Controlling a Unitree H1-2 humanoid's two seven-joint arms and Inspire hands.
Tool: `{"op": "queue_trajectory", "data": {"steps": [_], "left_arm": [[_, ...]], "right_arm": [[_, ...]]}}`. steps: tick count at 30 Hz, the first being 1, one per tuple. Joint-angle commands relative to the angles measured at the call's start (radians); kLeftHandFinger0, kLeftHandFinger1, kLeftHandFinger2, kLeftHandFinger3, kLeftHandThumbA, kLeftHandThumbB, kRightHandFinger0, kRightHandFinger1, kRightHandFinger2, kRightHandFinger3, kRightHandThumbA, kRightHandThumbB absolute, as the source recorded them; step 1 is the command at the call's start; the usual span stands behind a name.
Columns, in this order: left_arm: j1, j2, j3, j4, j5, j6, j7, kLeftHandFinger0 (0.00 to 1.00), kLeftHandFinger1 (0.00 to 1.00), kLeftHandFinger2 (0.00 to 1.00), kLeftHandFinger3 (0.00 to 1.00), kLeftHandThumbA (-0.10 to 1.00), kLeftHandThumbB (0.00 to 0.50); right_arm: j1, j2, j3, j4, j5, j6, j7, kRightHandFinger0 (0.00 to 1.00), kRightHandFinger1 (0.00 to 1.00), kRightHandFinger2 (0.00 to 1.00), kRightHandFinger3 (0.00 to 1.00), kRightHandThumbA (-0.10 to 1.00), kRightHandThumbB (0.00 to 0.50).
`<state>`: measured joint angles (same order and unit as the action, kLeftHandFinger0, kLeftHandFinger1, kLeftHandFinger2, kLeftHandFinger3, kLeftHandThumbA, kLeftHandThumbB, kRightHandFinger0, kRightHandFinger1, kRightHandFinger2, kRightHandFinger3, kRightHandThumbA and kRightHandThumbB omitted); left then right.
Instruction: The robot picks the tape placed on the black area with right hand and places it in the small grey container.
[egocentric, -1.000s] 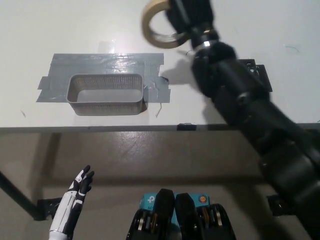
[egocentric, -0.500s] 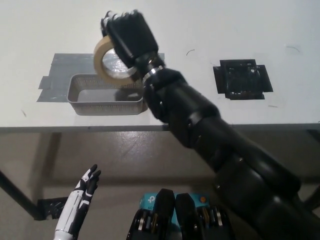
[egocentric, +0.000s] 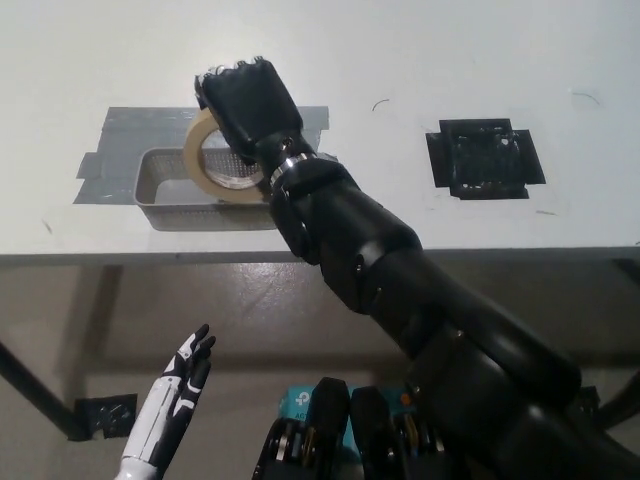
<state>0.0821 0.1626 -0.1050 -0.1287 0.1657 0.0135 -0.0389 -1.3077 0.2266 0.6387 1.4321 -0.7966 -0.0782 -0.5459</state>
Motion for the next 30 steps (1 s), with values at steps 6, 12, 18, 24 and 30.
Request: {"op": "queue_trajectory", "data": {"steps": [6, 12, 18, 24, 30], "left_arm": [[-0.011, 0.002, -0.017, -0.031, 0.022, -0.009, -0.013, 1.0, 1.0, 1.0, 1.0, 1.0, 0.007], [0.006, -0.006, -0.016, -0.041, 0.017, 0.0, -0.01, 1.0, 1.0, 1.0, 1.0, 1.0, 0.044], [0.001, -0.004, -0.021, -0.034, 0.029, -0.016, -0.01, 1.0, 1.0, 1.0, 1.0, 1.0, 0.05], [0.005, 0.0, -0.021, -0.037, 0.016, -0.015, -0.018, 1.0, 1.0, 1.0, 1.0, 0.99, 0.046], [-0.006, 0.002, -0.022, -0.046, 0.027, -0.002, -0.017, 1.0, 1.0, 1.0, 1.0, 0.98, 0.058]], "right_arm": [[-0.055, -0.008, 0.003, -0.008, 0.013, 0.052, 0.023, 0.0, 0.17, 0.61, 0.31, -0.07, 0.188], [-0.075, 0.001, 0.005, -0.013, 0.005, 0.054, -0.05, 0.0, 0.09, 0.53, 0.42, 0.02, 0.162], [-0.066, 0.02, -0.04, -0.008, 0.048, 0.103, 0.04, 1.0, 1.0, 1.0, 1.0, 0.74, 0.353], [-0.063, 0.014, -0.081, -0.018, 0.083, 0.105, 0.039, 1.0, 1.0, 1.0, 1.0, 0.76, 0.313], [-0.07, 0.008, -0.091, -0.02, 0.091, 0.113, 0.055, 1.0, 1.0, 1.0, 1.0, 0.75, 0.341]]}}
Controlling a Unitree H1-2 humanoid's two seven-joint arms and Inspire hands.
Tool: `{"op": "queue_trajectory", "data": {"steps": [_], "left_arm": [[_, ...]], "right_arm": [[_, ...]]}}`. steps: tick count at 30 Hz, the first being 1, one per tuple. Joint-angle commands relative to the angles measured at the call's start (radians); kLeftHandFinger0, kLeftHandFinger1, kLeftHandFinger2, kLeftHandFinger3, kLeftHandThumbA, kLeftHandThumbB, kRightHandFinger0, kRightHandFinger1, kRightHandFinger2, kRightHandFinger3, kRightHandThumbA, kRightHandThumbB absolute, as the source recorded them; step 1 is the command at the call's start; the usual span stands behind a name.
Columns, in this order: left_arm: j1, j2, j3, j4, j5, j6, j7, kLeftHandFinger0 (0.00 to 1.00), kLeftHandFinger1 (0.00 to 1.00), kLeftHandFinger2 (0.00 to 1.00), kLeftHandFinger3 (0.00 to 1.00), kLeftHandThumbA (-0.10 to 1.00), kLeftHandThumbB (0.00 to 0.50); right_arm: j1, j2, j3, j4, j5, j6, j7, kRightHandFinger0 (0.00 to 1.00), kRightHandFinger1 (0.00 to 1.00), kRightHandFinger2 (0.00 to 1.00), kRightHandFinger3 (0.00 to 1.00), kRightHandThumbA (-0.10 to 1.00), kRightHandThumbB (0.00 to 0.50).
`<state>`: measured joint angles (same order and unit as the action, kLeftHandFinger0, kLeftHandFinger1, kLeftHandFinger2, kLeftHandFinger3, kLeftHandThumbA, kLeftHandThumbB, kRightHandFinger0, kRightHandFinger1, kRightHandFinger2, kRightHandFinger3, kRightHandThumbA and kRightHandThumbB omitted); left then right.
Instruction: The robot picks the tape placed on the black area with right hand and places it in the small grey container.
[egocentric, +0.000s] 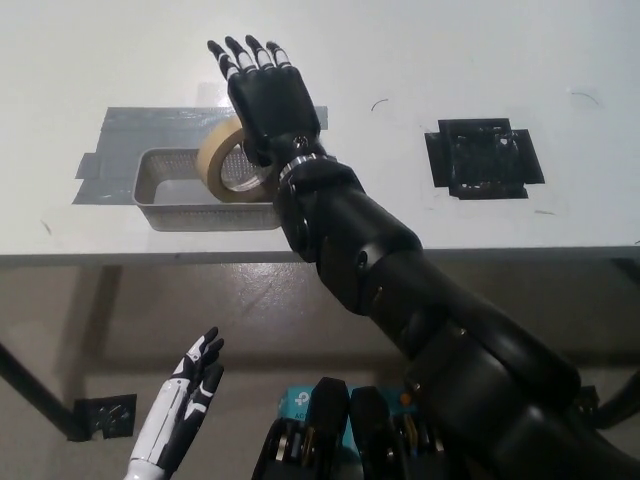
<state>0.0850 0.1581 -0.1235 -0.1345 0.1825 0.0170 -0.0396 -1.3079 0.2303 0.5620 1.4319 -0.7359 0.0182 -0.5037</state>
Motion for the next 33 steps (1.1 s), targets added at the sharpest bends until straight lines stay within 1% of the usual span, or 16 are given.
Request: {"op": "queue_trajectory", "data": {"steps": [1, 4, 6, 10, 13, 16, 18, 19, 20, 21, 23, 26, 28, 29, 30, 33], "left_arm": [[-0.008, 0.007, -0.004, -0.044, 0.011, -0.003, -0.017, 1.0, 1.0, 1.0, 1.0, 0.98, 0.057], [-0.01, 0.011, -0.01, -0.053, 0.023, -0.002, -0.02, 1.0, 1.0, 1.0, 1.0, 1.0, 0.05], [-0.018, 0.013, -0.01, -0.053, 0.02, 0.003, -0.022, 1.0, 1.0, 1.0, 1.0, 1.0, 0.052], [-0.029, 0.019, 0.004, -0.047, 0.006, -0.005, -0.025, 1.0, 1.0, 1.0, 1.0, 1.0, 0.043], [-0.027, 0.016, 0.009, -0.046, -0.004, -0.009, -0.027, 1.0, 1.0, 1.0, 1.0, 0.99, 0.038], [-0.033, 0.012, 0.005, -0.046, 0.001, -0.002, -0.032, 1.0, 1.0, 1.0, 1.0, 0.99, 0.032], [-0.038, 0.01, 0.01, -0.041, -0.013, -0.005, -0.038, 1.0, 1.0, 1.0, 1.0, 0.97, 0.023], [-0.034, 0.01, 0.012, -0.042, -0.018, -0.006, -0.039, 1.0, 1.0, 1.0, 1.0, 0.96, 0.023], [-0.036, 0.013, 0.013, -0.038, -0.018, -0.013, -0.039, 1.0, 1.0, 1.0, 1.0, 0.96, 0.017], [-0.034, 0.011, 0.013, -0.035, -0.016, -0.019, -0.037, 1.0, 1.0, 1.0, 1.0, 0.96, 0.017], [-0.04, 0.013, 0.009, -0.032, -0.013, -0.014, -0.043, 1.0, 1.0, 1.0, 1.0, 0.96, 0.018], [-0.029, 0.01, 0.01, -0.037, -0.02, -0.001, -0.044, 1.0, 1.0, 1.0, 1.0, 0.94, 0.021], [-0.021, 0.014, 0.004, -0.024, -0.013, -0.02, -0.045, 1.0, 1.0, 1.0, 1.0, 0.94, 0.021], [-0.024, 0.015, 0.005, -0.021, -0.014, -0.021, -0.045, 1.0, 1.0, 1.0, 1.0, 0.94, 0.021], [-0.035, 0.012, 0.009, -0.012, -0.016, -0.016, -0.043, 1.0, 1.0, 1.0, 1.0, 0.94, 0.028], [-0.017, 0.013, 0.009, -0.025, -0.016, 0.001, -0.044, 1.0, 1.0, 1.0, 1.0, 0.92, 0.029]], "right_arm": [[-0.069, 0.005, -0.012, -0.019, 0.031, 0.018, 0.017, 1.0, 1.0, 1.0, 1.0, 0.76, 0.341], [-0.057, 0.002, -0.006, -0.02, 0.032, 0.017, 0.037, 1.0, 1.0, 1.0, 1.0, 0.79, 0.345], [-0.056, 0.001, -0.005, -0.02, 0.038, 0.021, 0.078, 1.0, 1.0, 1.0, 1.0, 0.86, 0.346], [-0.051, 0.0, 0.006, -0.022, 0.038, 0.007, 0.13, 1.0, 1.0, 1.0, 1.0, 0.82, 0.366], [0.011, -0.021, 0.107, -0.036, -0.042, -0.044, 0.154, 1.0, 1.0, 1.0, 1.0, 0.81, 0.381], [0.074, -0.053, 0.191, -0.071, -0.079, -0.092, 0.18, 1.0, 1.0, 1.0, 1.0, 0.85, 0.434], [0.124, -0.096, 0.225, -0.146, -0.073, -0.127, 0.27, 1.0, 1.0, 1.0, 1.0, 0.89, 0.477], [0.144, -0.114, 0.234, -0.19, -0.068, -0.13, 0.31, 1.0, 1.0, 1.0, 1.0, 0.9, 0.479], [0.195, -0.184, 0.24, -0.378, -0.049, -0.101, 0.436, 1.0, 1.0, 1.0, 1.0, 0.87, 0.471], [0.228, -0.226, 0.238, -0.494, -0.033, -0.079, 0.5, 1.0, 1.0, 1.0, 1.0, 0.85, 0.473], [0.271, -0.327, 0.23, -0.71, -0.012, -0.051, 0.601, 1.0, 1.0, 1.0, 1.0, 0.87, 0.467], [0.302, -0.425, 0.199, -0.918, 0.039, -0.008, 0.721, 1.0, 1.0, 1.0, 1.0, 0.89, 0.454], [0.318, -0.484, 0.172, -1.024, 0.077, 0.011, 0.774, 1.0, 1.0, 1.0, 1.0, 0.9, 0.457], [0.318, -0.485, 0.169, -1.028, 0.077, 0.013, 0.78, 1.0, 1.0, 1.0, 1.0, 0.9, 0.457], [0.314, -0.524, 0.139, -1.092, 0.115, 0.024, 0.811, 1.0, 1.0, 1.0, 1.0, 0.89, 0.442], [0.327, -0.566, 0.098, -1.183, 0.17, 0.043, 0.847, 1.0, 1.0, 1.0, 1.0, 0.9, 0.444]]}}
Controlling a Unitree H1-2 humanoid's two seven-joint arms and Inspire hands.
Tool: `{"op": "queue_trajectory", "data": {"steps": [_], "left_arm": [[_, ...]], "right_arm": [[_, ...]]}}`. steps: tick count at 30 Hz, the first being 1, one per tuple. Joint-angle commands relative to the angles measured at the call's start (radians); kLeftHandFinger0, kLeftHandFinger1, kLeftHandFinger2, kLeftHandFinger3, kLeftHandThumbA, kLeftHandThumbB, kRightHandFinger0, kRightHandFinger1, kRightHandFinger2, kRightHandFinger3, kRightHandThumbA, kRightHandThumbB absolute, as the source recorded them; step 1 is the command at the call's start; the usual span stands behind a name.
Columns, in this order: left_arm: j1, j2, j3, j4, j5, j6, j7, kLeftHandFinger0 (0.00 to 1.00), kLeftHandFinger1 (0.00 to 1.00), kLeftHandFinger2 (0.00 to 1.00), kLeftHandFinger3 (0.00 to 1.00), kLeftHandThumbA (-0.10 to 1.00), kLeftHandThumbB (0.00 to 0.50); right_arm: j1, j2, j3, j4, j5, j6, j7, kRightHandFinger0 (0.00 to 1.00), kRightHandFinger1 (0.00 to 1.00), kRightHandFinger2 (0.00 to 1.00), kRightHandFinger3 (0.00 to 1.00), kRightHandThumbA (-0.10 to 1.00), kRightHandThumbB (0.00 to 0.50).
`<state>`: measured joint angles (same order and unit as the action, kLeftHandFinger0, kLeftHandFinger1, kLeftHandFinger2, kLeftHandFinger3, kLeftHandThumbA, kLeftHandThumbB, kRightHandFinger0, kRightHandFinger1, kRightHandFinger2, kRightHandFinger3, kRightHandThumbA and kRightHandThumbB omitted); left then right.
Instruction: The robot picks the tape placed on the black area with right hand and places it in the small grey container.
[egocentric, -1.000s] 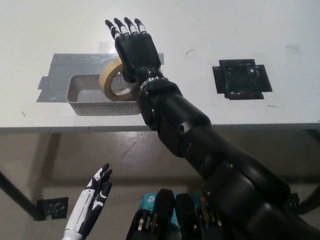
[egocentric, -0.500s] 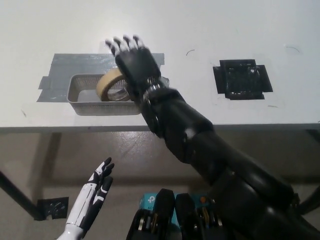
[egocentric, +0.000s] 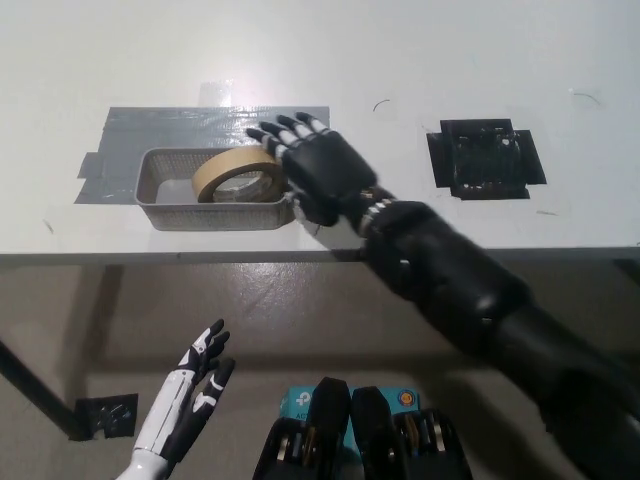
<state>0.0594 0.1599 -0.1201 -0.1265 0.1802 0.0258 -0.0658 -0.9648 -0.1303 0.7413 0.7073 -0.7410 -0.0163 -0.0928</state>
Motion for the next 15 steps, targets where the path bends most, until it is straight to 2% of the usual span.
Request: {"op": "queue_trajectory", "data": {"steps": [1, 3, 6, 9, 11, 13, 15], "left_arm": [[0.005, 0.012, 0.007, -0.026, -0.014, -0.015, -0.016, 1.0, 1.0, 1.0, 1.0, 0.91, 0.029], [0.005, 0.006, 0.009, -0.025, -0.022, -0.014, -0.016, 1.0, 1.0, 1.0, 1.0, 0.87, 0.022], [0.011, 0.007, 0.011, -0.031, -0.026, -0.005, -0.018, 1.0, 1.0, 1.0, 1.0, 0.86, 0.027], [0.018, 0.004, 0.014, -0.023, -0.029, -0.017, -0.012, 1.0, 1.0, 1.0, 1.0, 0.85, 0.036], [0.033, 0.002, 0.014, -0.034, -0.034, -0.007, -0.014, 1.0, 1.0, 1.0, 1.0, 0.85, 0.042], [0.027, 0.002, 0.017, -0.03, -0.036, -0.015, -0.01, 1.0, 1.0, 1.0, 1.0, 0.85, 0.032], [0.012, 0.006, 0.021, -0.015, -0.032, -0.042, -0.003, 1.0, 1.0, 1.0, 1.0, 0.85, 0.018]], "right_arm": [[-0.019, -0.219, -0.111, -0.478, 0.216, 0.078, 0.443, 1.0, 1.0, 1.0, 1.0, 0.9, 0.447], [-0.031, -0.248, -0.142, -0.526, 0.251, 0.091, 0.467, 1.0, 1.0, 1.0, 1.0, 0.94, 0.45], [-0.041, -0.264, -0.179, -0.571, 0.287, 0.121, 0.493, 1.0, 1.0, 1.0, 1.0, 1.0, 0.465], [-0.039, -0.269, -0.215, -0.617, 0.339, 0.166, 0.531, 1.0, 1.0, 1.0, 1.0, 1.0, 0.468], [-0.011, -0.29, -0.24, -0.695, 0.349, 0.192, 0.537, 1.0, 1.0, 1.0, 1.0, 1.0, 0.49], [0.008, -0.299, -0.271, -0.741, 0.377, 0.201, 0.537, 1.0, 1.0, 1.0, 1.0, 1.0, 0.471], [0.078, -0.328, -0.338, -0.876, 0.444, 0.227, 0.524, 1.0, 1.0, 1.0, 1.0, 1.0, 0.425]]}}
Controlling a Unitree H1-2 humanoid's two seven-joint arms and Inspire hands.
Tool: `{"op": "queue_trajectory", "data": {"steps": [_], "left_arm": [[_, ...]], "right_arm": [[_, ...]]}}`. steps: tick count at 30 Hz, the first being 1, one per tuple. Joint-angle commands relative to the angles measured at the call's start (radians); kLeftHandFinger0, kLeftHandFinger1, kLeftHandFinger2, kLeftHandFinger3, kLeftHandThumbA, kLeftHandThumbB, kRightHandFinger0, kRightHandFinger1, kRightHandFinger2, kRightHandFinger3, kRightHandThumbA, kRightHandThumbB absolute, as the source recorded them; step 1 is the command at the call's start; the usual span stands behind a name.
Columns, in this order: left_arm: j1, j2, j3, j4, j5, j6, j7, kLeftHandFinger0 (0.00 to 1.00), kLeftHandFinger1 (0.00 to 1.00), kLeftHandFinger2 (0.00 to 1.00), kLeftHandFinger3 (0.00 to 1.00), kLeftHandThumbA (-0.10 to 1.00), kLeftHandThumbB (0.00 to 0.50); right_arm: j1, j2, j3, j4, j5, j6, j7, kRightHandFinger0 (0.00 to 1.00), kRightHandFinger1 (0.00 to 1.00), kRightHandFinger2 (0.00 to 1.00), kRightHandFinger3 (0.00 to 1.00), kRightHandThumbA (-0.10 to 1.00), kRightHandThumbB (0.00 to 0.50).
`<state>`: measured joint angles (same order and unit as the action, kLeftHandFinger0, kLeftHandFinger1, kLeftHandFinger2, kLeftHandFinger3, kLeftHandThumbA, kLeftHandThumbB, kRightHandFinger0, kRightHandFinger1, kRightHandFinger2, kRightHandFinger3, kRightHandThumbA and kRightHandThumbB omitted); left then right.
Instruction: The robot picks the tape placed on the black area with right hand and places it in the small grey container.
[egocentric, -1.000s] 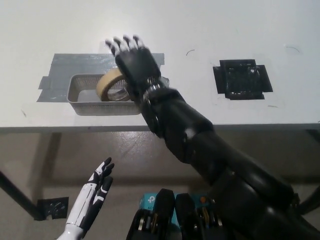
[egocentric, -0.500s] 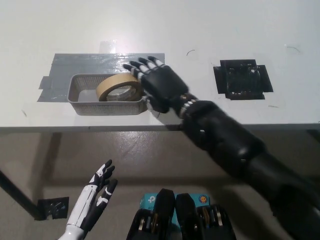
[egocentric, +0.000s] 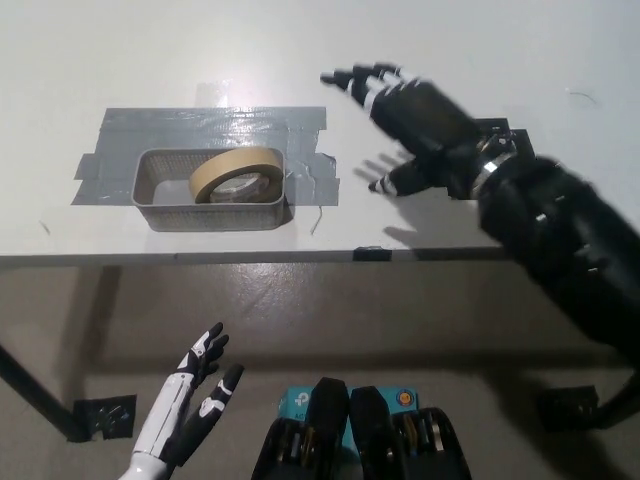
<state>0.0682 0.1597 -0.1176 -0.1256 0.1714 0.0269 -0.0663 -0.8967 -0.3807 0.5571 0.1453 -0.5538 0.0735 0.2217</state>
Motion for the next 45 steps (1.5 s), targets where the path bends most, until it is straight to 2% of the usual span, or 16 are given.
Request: {"op": "queue_trajectory", "data": {"steps": [1, 2, 4, 8, 11, 12, 13, 17, 19, 21, 22, 24, 28, 30, 33, 45], "left_arm": [[0.007, 0.004, 0.02, -0.016, -0.024, -0.047, 0.0, 1.0, 1.0, 1.0, 1.0, 0.85, 0.018], [0.001, 0.006, 0.025, -0.015, -0.018, -0.038, 0.004, 1.0, 1.0, 1.0, 1.0, 0.87, 0.038], [0.001, 0.008, 0.03, -0.013, -0.018, -0.041, 0.007, 1.0, 1.0, 1.0, 1.0, 0.88, 0.037], [0.021, 0.007, 0.035, 0.005, -0.03, -0.073, 0.006, 1.0, 1.0, 1.0, 1.0, 0.9, 0.06], [0.046, 0.008, 0.04, 0.014, -0.037, -0.091, 0.006, 1.0, 1.0, 1.0, 1.0, 0.91, 0.063], [0.053, 0.004, 0.041, 0.019, -0.032, -0.095, 0.012, 1.0, 1.0, 1.0, 1.0, 0.93, 0.083], [0.06, 0.001, 0.042, 0.023, -0.029, -0.098, 0.016, 1.0, 1.0, 1.0, 1.0, 0.95, 0.08], [0.098, -0.007, 0.04, 0.026, -0.034, -0.111, 0.018, 1.0, 1.0, 1.0, 1.0, 1.0, 0.106], [0.098, -0.002, 0.044, 0.047, -0.029, -0.144, 0.024, 1.0, 1.0, 1.0, 1.0, 1.0, 0.095], [0.096, -0.004, 0.045, 0.048, -0.03, -0.136, 0.022, 1.0, 1.0, 1.0, 1.0, 1.0, 0.099], [0.096, -0.005, 0.043, 0.053, -0.019, -0.137, 0.027, 1.0, 1.0, 1.0, 1.0, 1.0, 0.099], [0.1, -0.009, 0.042, 0.062, -0.017, -0.152, 0.031, 1.0, 1.0, 1.0, 1.0, 1.0, 0.099], [0.118, -0.014, 0.049, 0.07, -0.029, -0.166, 0.028, 1.0, 1.0, 1.0, 1.0, 1.0, 0.119], [0.114, -0.013, 0.052, 0.075, -0.031, -0.173, 0.025, 1.0, 1.0, 1.0, 1.0, 1.0, 0.108], [0.104, -0.013, 0.054, 0.077, -0.018, -0.173, 0.029, 1.0, 1.0, 1.0, 1.0, 1.0, 0.113], [0.095, -0.021, 0.09, 0.085, -0.049, -0.181, 0.016, 1.0, 1.0, 1.0, 1.0, 1.0, 0.098]], "right_arm": [[0.017, -0.078, -0.16, -0.332, 0.262, 0.145, 0.214, 1.0, 1.0, 1.0, 1.0, 1.0, 0.42], [0.079, -0.085, -0.199, -0.405, 0.302, 0.144, 0.188, 1.0, 1.0, 1.0, 1.0, 1.0, 0.383], [0.147, -0.086, -0.232, -0.483, 0.328, 0.16, 0.176, 1.0, 1.0, 1.0, 1.0, 1.0, 0.373], [0.431, -0.061, -0.322, -0.635, 0.388, 0.138, 0.083, 1.0, 1.0, 1.0, 1.0, 1.0, 0.406], [0.62, -0.009, -0.381, -0.633, 0.484, 0.026, 0.024, 1.0, 1.0, 1.0, 1.0, 1.0, 0.362], [0.698, 0.021, -0.406, -0.618, 0.523, -0.01, 0.002, 1.0, 1.0, 1.0, 1.0, 1.0, 0.35], [0.737, 0.032, -0.414, -0.605, 0.532, -0.036, -0.004, 1.0, 1.0, 1.0, 1.0, 1.0, 0.351], [0.906, 0.095, -0.449, -0.508, 0.593, -0.146, -0.008, 1.0, 1.0, 1.0, 1.0, 1.0, 0.29], [0.942, 0.125, -0.462, -0.456, 0.609, -0.18, -0.002, 1.0, 1.0, 1.0, 1.0, 1.0, 0.265], [0.963, 0.153, -0.474, -0.424, 0.592, -0.207, -0.008, 1.0, 1.0, 1.0, 1.0, 1.0, 0.274], [0.978, 0.19, -0.479, -0.39, 0.584, -0.222, -0.025, 1.0, 1.0, 1.0, 1.0, 1.0, 0.305], [0.988, 0.218, -0.489, -0.363, 0.581, -0.24, -0.021, 1.0, 1.0, 1.0, 1.0, 1.0, 0.306], [0.999, 0.283, -0.504, -0.236, 0.567, -0.295, -0.033, 1.0, 1.0, 1.0, 1.0, 1.0, 0.272], [0.994, 0.295, -0.514, -0.2, 0.554, -0.308, -0.039, 1.0, 1.0, 1.0, 1.0, 1.0, 0.249], [0.991, 0.303, -0.524, -0.179, 0.536, -0.315, -0.047, 1.0, 1.0, 1.0, 1.0, 1.0, 0.297], [0.974, 0.319, -0.521, -0.136, 0.549, -0.33, -0.052, 1.0, 1.0, 1.0, 1.0, 1.0, 0.303]]}}
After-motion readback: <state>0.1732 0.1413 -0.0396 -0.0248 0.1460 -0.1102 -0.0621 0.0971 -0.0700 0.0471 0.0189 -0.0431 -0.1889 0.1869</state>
